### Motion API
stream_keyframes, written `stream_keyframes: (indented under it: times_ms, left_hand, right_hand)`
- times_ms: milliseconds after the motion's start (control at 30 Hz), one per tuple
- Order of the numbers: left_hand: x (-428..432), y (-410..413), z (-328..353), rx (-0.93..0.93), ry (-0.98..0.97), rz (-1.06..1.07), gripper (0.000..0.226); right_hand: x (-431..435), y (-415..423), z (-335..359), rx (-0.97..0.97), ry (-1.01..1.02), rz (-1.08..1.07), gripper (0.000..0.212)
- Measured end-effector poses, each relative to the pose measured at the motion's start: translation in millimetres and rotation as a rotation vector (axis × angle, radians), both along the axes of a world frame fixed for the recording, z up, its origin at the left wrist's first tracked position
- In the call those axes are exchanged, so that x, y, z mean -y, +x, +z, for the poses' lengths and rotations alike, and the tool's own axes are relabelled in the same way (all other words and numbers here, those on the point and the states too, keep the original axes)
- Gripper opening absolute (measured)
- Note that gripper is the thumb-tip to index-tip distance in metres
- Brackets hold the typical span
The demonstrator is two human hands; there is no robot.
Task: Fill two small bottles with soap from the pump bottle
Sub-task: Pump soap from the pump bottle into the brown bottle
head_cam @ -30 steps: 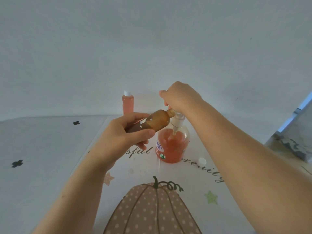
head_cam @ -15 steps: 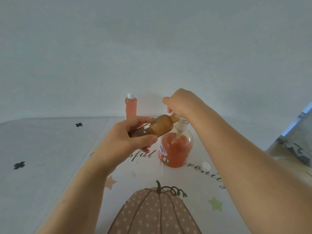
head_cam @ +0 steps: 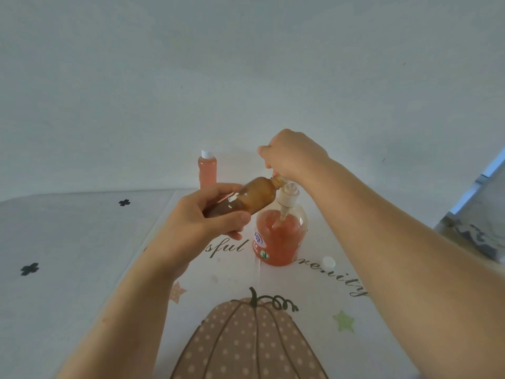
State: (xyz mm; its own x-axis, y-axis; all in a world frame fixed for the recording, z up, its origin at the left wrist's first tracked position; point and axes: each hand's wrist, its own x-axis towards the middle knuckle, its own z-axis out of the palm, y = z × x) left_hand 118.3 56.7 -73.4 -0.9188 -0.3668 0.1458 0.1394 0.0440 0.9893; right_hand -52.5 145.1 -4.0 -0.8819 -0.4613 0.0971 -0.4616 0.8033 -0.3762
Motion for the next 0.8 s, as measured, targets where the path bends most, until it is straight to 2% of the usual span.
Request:
stream_keyframes:
  times_ms: [267,433,800]
  left_hand:
    - [1,0,-1,0.005,-0.006,-0.008,0.037]
    - [7,-2,-6,0.053,-0.041,-0.022,0.039]
    - [6,-1,-4,0.044,-0.065,-0.008,0.039]
  right_hand:
    - [4,-2,0,0.074,0.024,-0.046,0.028]
    - [8,-5,-10,0.160,0.148,-0.098,0.027]
    - [5,-1,-6,0.165,0.063,-0.107,0.028]
